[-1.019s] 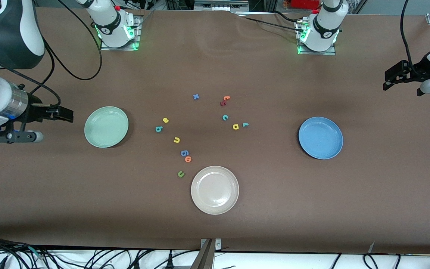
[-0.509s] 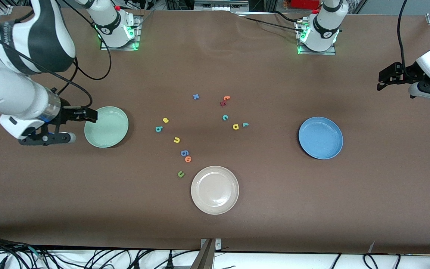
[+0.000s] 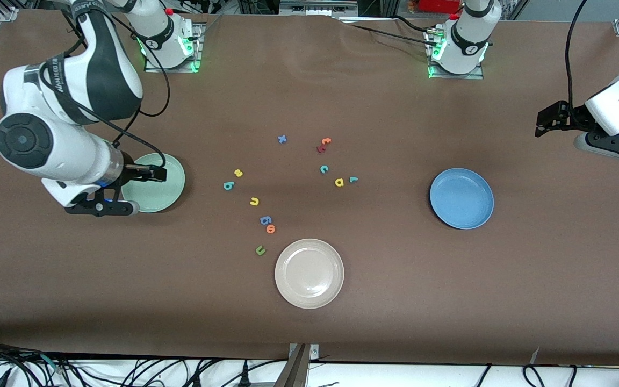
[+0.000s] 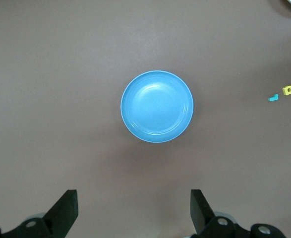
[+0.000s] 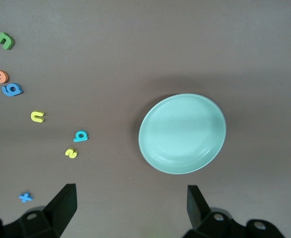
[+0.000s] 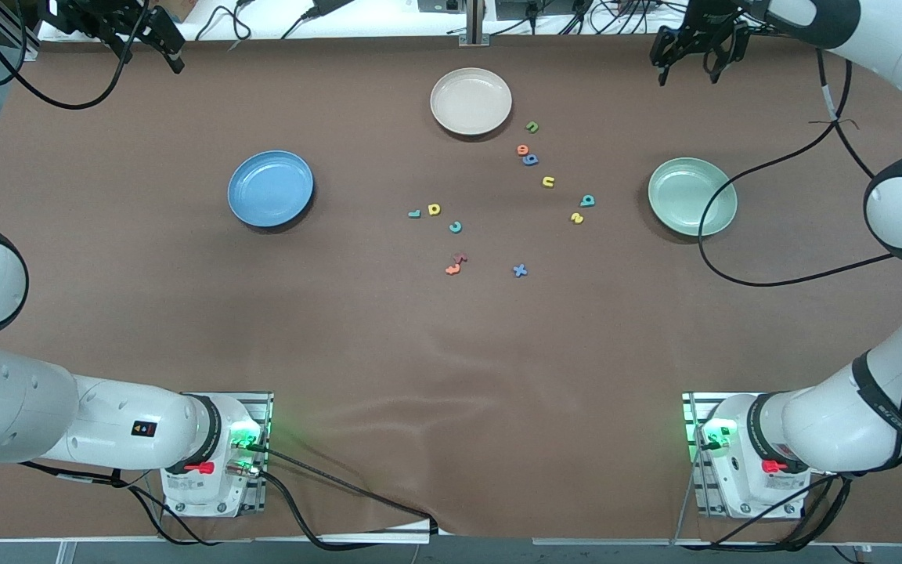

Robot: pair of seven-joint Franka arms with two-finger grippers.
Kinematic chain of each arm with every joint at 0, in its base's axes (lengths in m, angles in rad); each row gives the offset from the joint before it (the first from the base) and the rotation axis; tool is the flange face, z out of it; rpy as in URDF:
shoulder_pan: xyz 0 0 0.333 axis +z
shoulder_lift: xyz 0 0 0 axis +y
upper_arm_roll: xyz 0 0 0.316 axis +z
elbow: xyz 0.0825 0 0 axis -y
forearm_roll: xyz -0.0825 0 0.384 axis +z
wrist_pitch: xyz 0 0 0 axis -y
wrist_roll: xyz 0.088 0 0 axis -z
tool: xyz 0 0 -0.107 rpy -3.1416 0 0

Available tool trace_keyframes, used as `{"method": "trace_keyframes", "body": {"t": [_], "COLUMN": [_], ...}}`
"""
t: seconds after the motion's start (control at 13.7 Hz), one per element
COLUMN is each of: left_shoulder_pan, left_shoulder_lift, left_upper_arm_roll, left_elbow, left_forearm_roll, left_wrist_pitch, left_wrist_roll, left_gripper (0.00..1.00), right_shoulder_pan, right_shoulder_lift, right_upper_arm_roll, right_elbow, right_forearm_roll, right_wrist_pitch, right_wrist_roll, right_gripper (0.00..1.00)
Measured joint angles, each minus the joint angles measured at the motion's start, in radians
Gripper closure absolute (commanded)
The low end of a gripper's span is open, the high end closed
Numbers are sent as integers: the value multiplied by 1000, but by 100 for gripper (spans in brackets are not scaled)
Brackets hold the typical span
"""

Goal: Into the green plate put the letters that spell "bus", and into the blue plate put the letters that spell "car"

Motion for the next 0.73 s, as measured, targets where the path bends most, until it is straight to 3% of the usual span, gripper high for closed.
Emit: {"method": "trace_keyframes", "body": {"t": [0.22,0.51,0.73], "left_shoulder_pan": [5,-24,-97], "left_shoulder_lift": [29,84,153], "left_upper_arm_roll": [2,-8,-23], "left_elbow": [-1,-5,-7], "left_forearm_roll": [-1,-9,-83], "left_wrist_pitch": [0,-1,0], "left_wrist_roll": [0,-50,-115], "left_gripper": [0,0,0], "right_shoulder_pan": [10,12,14], "right_shoulder_lift": [-1,-17,-31], "right_upper_arm_roll": [0,33,66], "right_elbow": [-88,-240,-372], "right_forearm_roll": [65,77,77], "right_wrist_pitch": [71,262,442], "right_wrist_roll": [103,177,228], "right_gripper": [3,2,2]}}
